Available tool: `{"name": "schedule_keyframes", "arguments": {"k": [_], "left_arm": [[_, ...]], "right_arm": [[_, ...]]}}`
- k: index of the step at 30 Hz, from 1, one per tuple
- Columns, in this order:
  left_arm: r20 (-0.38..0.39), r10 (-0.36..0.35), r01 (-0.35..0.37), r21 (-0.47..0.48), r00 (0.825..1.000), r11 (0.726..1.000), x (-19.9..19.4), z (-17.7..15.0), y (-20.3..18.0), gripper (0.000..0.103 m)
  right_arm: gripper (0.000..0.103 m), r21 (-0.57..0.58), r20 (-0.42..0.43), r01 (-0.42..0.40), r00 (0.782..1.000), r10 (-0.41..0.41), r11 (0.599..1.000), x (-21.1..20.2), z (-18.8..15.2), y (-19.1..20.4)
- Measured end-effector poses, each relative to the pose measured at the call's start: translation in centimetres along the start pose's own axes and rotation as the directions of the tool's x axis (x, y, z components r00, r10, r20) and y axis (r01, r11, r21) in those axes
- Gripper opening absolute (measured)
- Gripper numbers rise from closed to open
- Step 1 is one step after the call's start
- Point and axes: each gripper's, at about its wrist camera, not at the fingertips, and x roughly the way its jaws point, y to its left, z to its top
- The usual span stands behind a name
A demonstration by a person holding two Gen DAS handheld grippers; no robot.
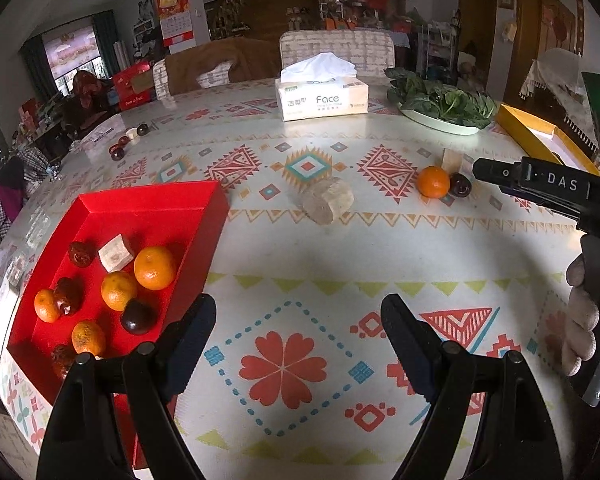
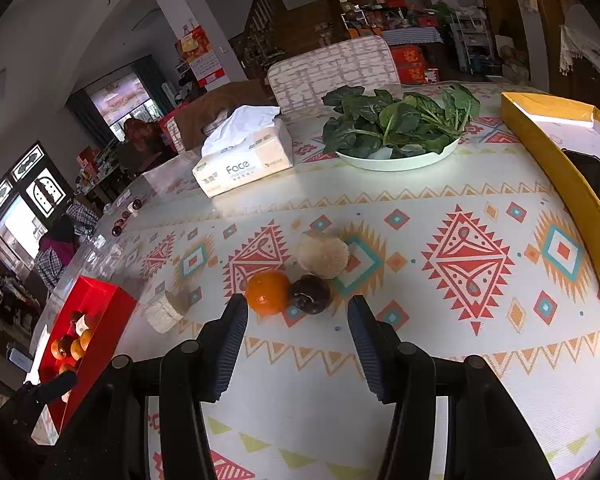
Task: Organize fruits
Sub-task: 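Withdraw both open grippers from the red box back over the table, then close left gripper on a white slice while right gripper grasps another white slice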
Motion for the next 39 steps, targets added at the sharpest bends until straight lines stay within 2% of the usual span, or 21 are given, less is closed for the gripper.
{"name": "schedule_keyframes", "arguments": {"k": [9,19,27,30,34,39], "left_arm": [[0.036,-0.058,0.059,-0.050,0.998,0.997,-0.3,2.6,1.8,0.084],[0.067,-0.128,0.133,-0.082,0.989,0.988,-0.2,5.0,4.1,0.084],[0.054,-0.171,0.178,-0.183,0.984,0.967,0.9,6.0,8.1,0.084],[0.036,-0.188,0.192,-0.211,0.981,0.958,1.9,5.8,8.9,0.084],[0.005,-0.201,0.197,-0.227,0.980,0.954,3.2,5.9,9.1,0.084],[-0.020,-0.208,0.199,-0.209,0.978,0.957,4.4,6.2,8.1,0.084]], "right_arm": [[0.057,0.015,0.020,0.022,1.000,-0.023,1.000,-0.5,0.3,-0.9],[0.057,0.103,0.019,0.063,0.998,-0.065,0.993,-0.2,0.9,-3.2],[0.057,0.118,-0.017,0.069,0.998,-0.068,0.991,1.5,3.7,-2.7],[0.057,0.151,-0.017,0.021,1.000,-0.019,0.988,2.2,3.9,-2.4],[0.057,0.096,-0.054,-0.015,0.998,0.021,0.995,3.7,3.3,-0.5],[0.057,-0.004,-0.068,0.013,0.998,-0.013,1.000,5.0,2.5,1.1]]}}
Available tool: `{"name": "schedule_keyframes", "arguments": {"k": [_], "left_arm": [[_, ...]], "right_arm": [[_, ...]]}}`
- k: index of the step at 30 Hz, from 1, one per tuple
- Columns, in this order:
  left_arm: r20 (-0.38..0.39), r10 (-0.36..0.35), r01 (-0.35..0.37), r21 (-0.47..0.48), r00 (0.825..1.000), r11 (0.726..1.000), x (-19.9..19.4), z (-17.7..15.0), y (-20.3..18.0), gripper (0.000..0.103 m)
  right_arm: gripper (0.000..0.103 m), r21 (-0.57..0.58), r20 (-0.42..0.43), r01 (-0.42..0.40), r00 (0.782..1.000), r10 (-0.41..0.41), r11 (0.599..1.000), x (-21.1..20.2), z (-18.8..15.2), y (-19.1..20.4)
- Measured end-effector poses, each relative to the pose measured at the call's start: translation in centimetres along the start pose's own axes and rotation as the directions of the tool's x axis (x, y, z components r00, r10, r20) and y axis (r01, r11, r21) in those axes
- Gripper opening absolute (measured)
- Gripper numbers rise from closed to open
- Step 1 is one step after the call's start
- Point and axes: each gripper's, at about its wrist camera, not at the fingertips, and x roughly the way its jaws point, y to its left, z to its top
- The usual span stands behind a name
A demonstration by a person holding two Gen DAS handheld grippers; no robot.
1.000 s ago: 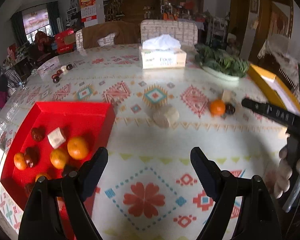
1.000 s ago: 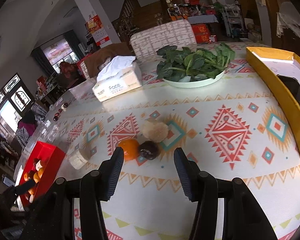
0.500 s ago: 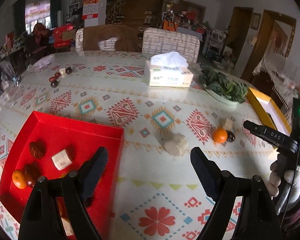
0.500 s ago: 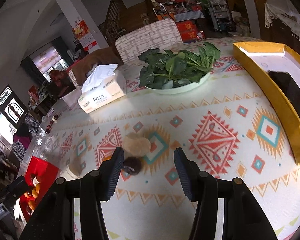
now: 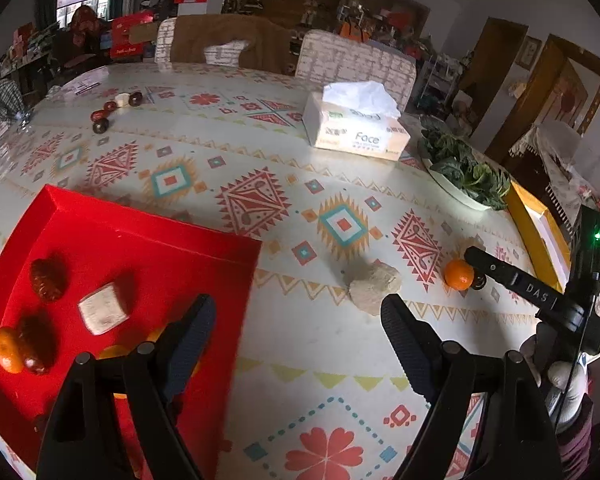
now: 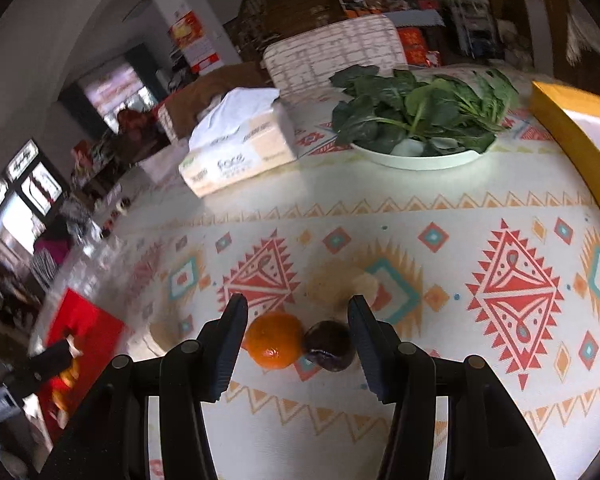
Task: Organize fruits
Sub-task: 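Close left gripper on a white slice while right gripper grasps another white slice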
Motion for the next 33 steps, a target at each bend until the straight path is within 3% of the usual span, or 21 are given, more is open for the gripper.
{"name": "schedule_keyframes", "arguments": {"k": [6,10,13,16,23,27,28,29,30,32,33], "left_arm": [[-0.029,0.016,-0.014,0.092,0.999,0.996,2.1,0.3,-3.0,0.084],[-0.046,0.046,-0.038,0.173,0.998,0.984,4.2,0.5,-4.8,0.084],[-0.050,0.089,-0.076,0.211,0.995,0.975,5.6,0.5,-5.4,0.084],[-0.053,0.080,-0.067,0.218,0.995,0.974,6.4,0.4,-5.6,0.084],[-0.057,0.122,-0.104,0.242,0.991,0.965,8.1,-0.3,-6.3,0.084],[-0.061,0.103,-0.085,0.243,0.993,0.966,8.2,-0.4,-6.7,0.084],[-0.055,0.102,-0.086,0.248,0.993,0.965,8.1,-0.5,-6.8,0.082],[-0.048,0.090,-0.075,0.256,0.995,0.964,8.0,-0.6,-7.0,0.073],[-0.040,0.087,-0.074,0.265,0.995,0.961,7.9,-0.7,-7.2,0.055],[-0.030,0.074,-0.062,0.291,0.997,0.955,7.6,-0.8,-7.7,0.035],[-0.020,0.090,-0.079,0.310,0.996,0.947,7.6,-0.9,-8.0,0.035]], "right_arm": [[0.057,-0.067,0.023,0.046,0.999,-0.044,0.997,-0.2,-0.4,0.7],[0.056,-0.151,0.065,0.004,0.998,0.006,0.989,-1.3,-0.5,2.0],[0.048,-0.211,0.027,-0.043,0.998,0.050,0.977,-0.5,-0.8,3.1],[0.048,-0.255,0.030,0.019,0.999,-0.012,0.967,0.3,-0.9,3.7],[0.046,-0.293,0.025,0.082,0.997,-0.078,0.953,1.3,-1.3,4.0],[0.047,-0.315,0.030,0.097,0.995,-0.092,0.944,1.0,-1.5,4.4],[0.047,-0.298,0.023,0.076,0.997,-0.072,0.951,0.8,-1.3,4.0],[0.047,-0.276,0.016,0.050,0.999,-0.047,0.960,0.6,-1.0,3.7],[0.047,-0.224,0.026,0.004,1.000,0.002,0.975,-0.2,-0.5,2.8],[0.047,-0.160,0.068,-0.021,0.997,0.032,0.987,-1.3,0.3,1.7],[0.047,-0.129,0.095,-0.017,0.995,0.030,0.991,-1.8,0.6,1.1]]}}
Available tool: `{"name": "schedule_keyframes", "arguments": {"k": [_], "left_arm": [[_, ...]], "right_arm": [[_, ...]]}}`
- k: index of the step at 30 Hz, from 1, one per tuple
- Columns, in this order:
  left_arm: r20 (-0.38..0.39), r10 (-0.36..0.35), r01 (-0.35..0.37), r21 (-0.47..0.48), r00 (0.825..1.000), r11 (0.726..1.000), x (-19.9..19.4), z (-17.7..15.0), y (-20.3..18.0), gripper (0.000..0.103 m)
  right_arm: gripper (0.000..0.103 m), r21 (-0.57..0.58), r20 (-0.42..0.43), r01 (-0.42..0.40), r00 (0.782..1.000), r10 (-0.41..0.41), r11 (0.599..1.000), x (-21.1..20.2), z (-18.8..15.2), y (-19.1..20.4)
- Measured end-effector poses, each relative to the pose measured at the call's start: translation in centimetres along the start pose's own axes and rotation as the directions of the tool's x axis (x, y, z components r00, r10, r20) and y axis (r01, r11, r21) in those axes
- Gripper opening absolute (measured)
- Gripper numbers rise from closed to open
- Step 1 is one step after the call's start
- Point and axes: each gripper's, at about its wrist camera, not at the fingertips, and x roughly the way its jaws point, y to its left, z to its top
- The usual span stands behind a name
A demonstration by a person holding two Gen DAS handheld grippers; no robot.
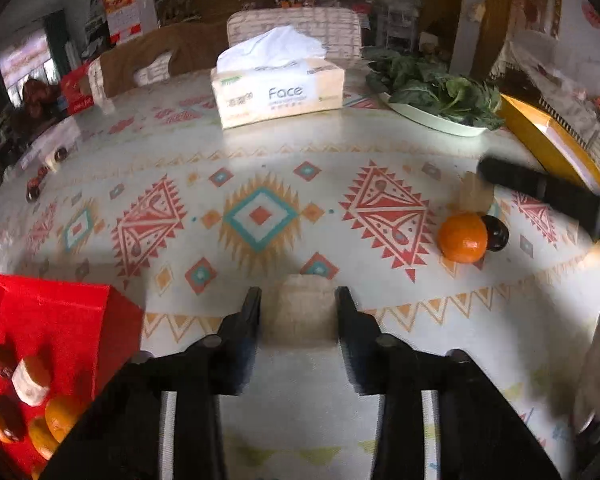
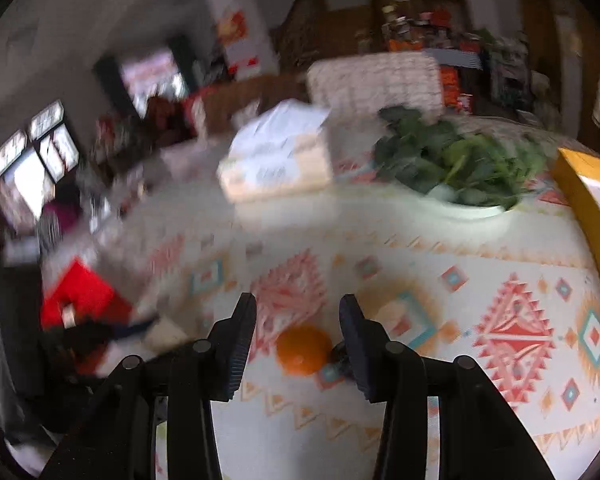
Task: Organize fruits
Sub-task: 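Close left gripper on a white slice while right gripper grasps another white slice, then carry both white slices over the red box and open both grippers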
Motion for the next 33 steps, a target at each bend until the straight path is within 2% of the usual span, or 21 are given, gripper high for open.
{"name": "schedule_keyframes", "arguments": {"k": [2,5,10,16,21,25,26,33], "left_arm": [[0.009,0.013,-0.013,0.016,1.000,1.000,-0.1,-0.1,-0.3,0.035],[0.002,-0.002,0.002,0.003,1.000,1.000,-0.2,-0.2,-0.3,0.035],[0.007,-0.023,0.024,-0.022,1.000,0.999,-1.2,-0.7,-0.3,0.035],[0.043,-0.055,0.058,-0.074,0.998,0.996,-4.3,-1.8,0.6,0.035],[0.081,-0.078,0.088,-0.124,0.994,0.988,-6.8,-3.2,1.9,0.035],[0.088,-0.094,0.108,-0.170,0.992,0.979,-7.8,-4.5,3.2,0.035],[0.089,-0.095,0.110,-0.180,0.991,0.977,-8.0,-4.8,3.5,0.035],[0.100,-0.104,0.125,-0.241,0.990,0.962,-8.9,-6.2,5.4,0.035]], "right_arm": [[0.047,0.046,0.032,0.039,0.999,-0.040,0.998,-0.5,0.3,-1.2],[0.047,0.077,0.016,0.072,0.997,-0.073,0.994,0.4,0.4,-2.2],[0.048,0.058,-0.008,0.107,0.994,-0.106,0.993,1.5,0.4,-1.7],[0.048,0.091,-0.042,0.109,0.993,-0.106,0.990,1.8,0.1,-2.7],[0.048,0.054,-0.099,0.146,0.985,-0.140,0.988,3.6,0.8,-2.4],[0.046,0.063,-0.126,0.145,0.983,-0.137,0.987,4.6,1.1,-2.3],[0.041,0.061,-0.131,0.146,0.982,-0.137,0.987,4.8,1.1,-2.1],[0.040,0.065,-0.120,0.149,0.983,-0.140,0.987,3.8,0.9,-1.9]]}}
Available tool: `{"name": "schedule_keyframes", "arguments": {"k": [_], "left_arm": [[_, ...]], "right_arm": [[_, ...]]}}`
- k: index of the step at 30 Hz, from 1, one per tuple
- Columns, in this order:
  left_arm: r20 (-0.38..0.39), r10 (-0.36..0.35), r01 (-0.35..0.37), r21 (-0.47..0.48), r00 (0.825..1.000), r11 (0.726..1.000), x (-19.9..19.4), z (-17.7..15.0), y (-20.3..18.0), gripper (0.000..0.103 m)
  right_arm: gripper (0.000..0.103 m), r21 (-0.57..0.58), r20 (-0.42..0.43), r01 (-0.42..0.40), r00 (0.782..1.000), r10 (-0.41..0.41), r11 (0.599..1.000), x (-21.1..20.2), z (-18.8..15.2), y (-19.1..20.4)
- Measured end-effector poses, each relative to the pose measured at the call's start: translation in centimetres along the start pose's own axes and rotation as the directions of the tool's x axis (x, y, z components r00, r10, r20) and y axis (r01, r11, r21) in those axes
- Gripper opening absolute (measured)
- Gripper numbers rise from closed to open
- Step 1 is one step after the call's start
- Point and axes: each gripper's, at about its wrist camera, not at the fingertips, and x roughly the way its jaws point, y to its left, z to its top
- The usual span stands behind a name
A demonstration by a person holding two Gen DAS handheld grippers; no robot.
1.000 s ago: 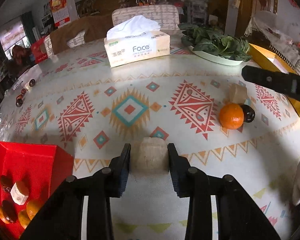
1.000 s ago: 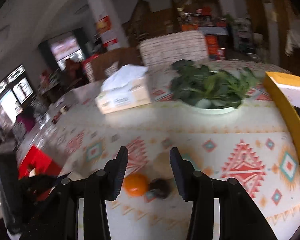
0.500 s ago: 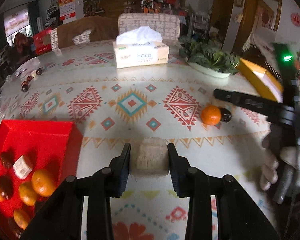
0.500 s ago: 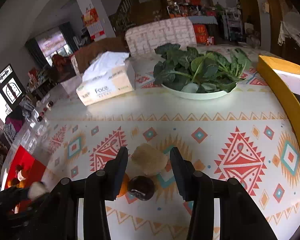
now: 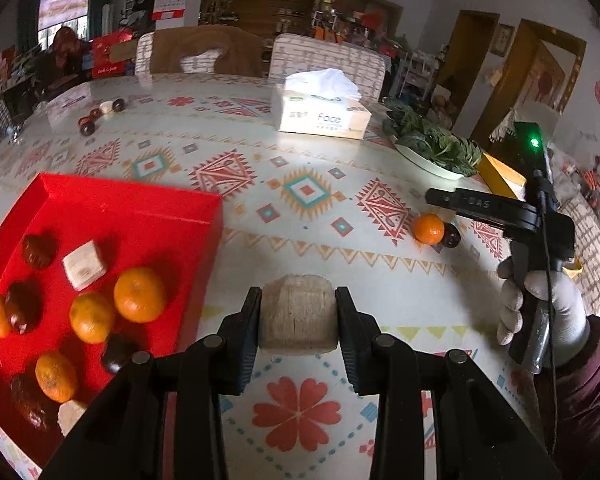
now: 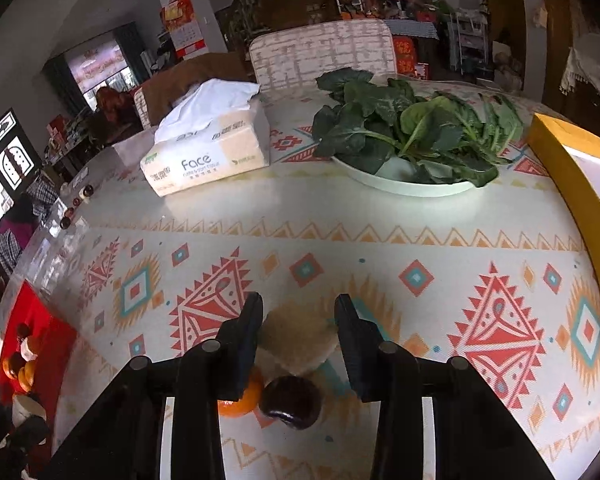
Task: Organize fruits
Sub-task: 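Carry both white slices over the red box and open both grippers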
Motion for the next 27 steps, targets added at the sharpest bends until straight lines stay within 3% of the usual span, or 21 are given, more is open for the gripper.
{"name": "schedule_keyframes", "arguments": {"k": [8,15,27], "left_arm": [[0.020,-0.014,0.015,-0.064,1.000,0.998,-1.9,-1.1,1.9,0.035],[0.047,-0.001,0.007,-0.119,0.999,0.993,-4.1,-2.7,4.2,0.035],[0.147,0.132,-0.082,-0.304,0.980,0.949,-10.3,-4.3,13.5,0.035]], "right_arm": [[0.041,0.016,0.051,-0.027,0.998,0.027,0.999,-4.0,-0.4,0.2],[0.041,-0.027,0.061,-0.099,0.993,0.101,0.995,-7.0,-2.0,3.5],[0.041,-0.166,0.052,-0.212,0.973,0.223,0.963,-10.2,-5.2,12.5]]}}
